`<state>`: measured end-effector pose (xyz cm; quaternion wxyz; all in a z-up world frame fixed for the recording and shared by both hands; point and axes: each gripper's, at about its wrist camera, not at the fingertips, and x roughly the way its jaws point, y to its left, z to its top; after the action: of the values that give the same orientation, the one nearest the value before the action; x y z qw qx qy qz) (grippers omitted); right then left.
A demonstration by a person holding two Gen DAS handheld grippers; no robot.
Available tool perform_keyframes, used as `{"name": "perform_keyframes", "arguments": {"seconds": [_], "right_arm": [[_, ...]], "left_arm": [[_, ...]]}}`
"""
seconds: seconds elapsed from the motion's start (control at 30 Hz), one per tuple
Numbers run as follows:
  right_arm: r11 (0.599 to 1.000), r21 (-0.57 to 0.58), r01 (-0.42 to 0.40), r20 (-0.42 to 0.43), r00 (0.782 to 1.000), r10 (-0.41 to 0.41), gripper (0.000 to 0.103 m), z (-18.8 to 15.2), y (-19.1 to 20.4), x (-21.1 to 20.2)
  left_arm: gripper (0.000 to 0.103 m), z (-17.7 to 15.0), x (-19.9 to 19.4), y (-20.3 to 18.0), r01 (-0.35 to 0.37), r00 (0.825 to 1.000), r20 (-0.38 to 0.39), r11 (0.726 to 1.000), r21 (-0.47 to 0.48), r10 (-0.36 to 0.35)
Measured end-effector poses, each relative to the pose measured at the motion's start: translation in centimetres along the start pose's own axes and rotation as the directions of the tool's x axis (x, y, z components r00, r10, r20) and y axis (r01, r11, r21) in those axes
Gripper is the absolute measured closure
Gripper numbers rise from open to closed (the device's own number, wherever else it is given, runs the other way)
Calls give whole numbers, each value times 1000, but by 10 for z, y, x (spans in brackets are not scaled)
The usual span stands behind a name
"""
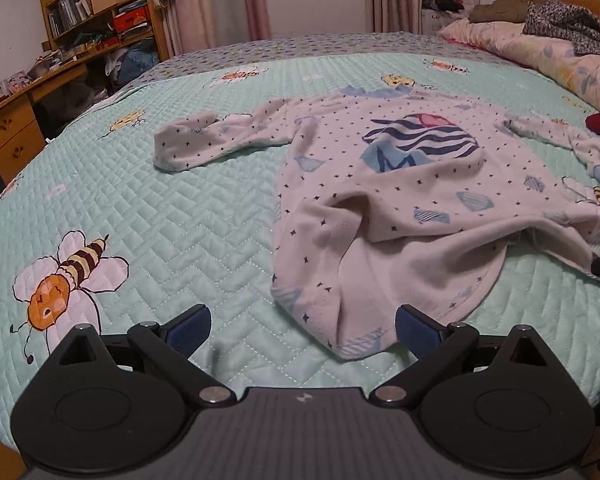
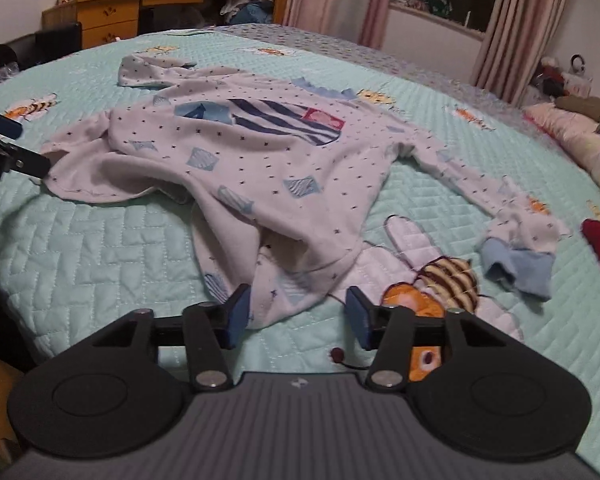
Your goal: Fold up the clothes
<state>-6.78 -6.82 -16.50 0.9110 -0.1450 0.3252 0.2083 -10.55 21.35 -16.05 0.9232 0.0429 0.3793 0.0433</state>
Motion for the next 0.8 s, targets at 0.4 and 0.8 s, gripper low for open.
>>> {"name": "perform_keyframes", "arguments": {"seconds": [0.4, 0.8], "right_arm": [[1000, 23, -4, 36, 999, 3, 98, -2, -4, -6], [992, 119, -38, 32, 999, 34, 100, -3, -45, -31]], "left_arm": [[89, 11, 20, 9, -8, 1000, -27, 999, -43, 7], [93, 15, -1, 31, -25, 999, -23, 999, -44, 24]]}}
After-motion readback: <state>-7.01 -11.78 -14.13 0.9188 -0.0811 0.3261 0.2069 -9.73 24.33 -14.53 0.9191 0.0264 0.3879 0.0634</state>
